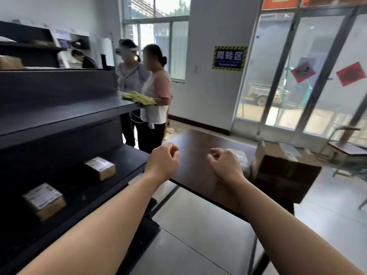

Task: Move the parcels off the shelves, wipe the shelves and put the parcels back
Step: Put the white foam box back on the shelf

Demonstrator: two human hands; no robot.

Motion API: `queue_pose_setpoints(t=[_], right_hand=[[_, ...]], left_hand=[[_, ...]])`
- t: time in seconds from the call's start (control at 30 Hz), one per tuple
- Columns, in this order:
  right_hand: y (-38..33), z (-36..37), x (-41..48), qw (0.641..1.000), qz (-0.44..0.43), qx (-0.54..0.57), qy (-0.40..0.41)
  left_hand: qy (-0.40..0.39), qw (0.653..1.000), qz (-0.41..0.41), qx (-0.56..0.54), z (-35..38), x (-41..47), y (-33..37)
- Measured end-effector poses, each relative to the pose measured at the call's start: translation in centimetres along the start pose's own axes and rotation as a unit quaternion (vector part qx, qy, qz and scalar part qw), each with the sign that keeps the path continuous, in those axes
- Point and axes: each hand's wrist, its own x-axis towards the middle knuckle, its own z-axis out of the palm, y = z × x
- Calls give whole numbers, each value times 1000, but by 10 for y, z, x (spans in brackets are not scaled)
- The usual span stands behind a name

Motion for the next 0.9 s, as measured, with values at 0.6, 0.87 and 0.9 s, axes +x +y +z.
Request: queue_pose_setpoints(t=[0.6,0.87,0.9], right_hand=[[185,-34,83,989,145,-18,29],[234,3,181,974,224,13,33],[238,7,193,971,237,20,31]], left_hand=[[-103,994,-11,-45,215,93,40],[-145,988,-26,-40,288,189,20],[-154,987,-32,-36,296,202,18]])
